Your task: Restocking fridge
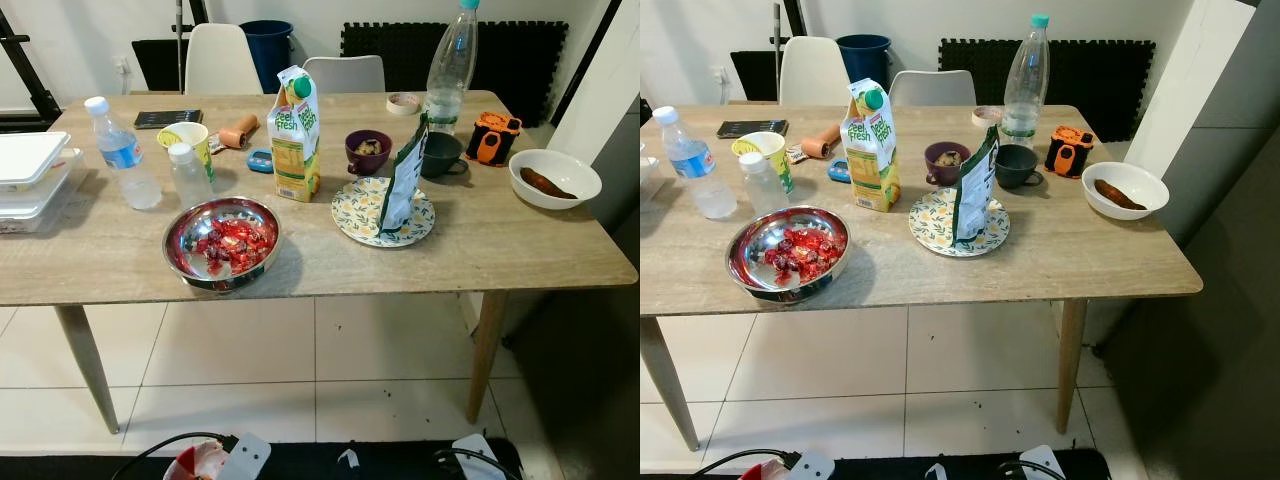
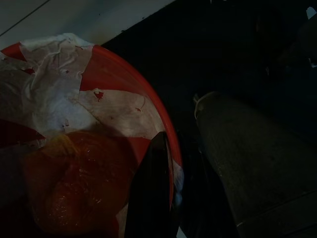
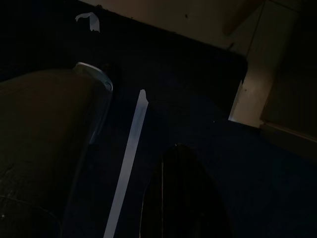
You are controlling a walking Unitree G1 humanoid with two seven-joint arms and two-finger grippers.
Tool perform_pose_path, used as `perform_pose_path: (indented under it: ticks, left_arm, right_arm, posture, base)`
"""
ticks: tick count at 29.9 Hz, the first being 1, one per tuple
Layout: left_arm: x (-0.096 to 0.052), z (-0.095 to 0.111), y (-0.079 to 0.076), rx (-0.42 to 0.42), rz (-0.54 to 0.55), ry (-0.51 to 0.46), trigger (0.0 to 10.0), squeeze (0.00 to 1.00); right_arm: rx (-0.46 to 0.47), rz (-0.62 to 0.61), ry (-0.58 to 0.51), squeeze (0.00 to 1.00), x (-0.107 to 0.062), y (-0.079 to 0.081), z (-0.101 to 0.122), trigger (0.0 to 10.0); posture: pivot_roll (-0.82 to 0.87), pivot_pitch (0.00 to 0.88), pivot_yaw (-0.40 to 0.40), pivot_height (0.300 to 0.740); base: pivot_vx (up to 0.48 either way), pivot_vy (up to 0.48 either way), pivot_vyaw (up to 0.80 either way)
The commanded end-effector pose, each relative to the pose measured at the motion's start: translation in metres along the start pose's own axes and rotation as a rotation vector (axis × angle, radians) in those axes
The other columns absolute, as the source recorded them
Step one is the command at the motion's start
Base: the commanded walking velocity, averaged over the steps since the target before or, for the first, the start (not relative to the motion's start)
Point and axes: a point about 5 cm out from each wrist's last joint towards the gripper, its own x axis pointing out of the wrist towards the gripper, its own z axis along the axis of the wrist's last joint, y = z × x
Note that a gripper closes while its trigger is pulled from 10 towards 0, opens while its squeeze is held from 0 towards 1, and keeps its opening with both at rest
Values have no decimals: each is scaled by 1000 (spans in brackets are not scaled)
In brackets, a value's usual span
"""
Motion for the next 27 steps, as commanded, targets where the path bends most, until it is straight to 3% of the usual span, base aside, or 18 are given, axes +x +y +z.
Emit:
perform_pose_path:
  ticks: [1,27]
  left_arm:
    - [-2,-21,-12,6,-44,79,10000,0]
    - [-1,-19,-13,4,-46,73,10000,0]
  right_arm:
    - [-2,25,58,0,-2,8,-16,10000]
    - [-3,26,61,0,-2,9,-17,10000]
  posture:
    - [-56,112,7,740]
    - [-57,111,7,740]
  base:
    - [0,0,0]
    - [0,0,0]
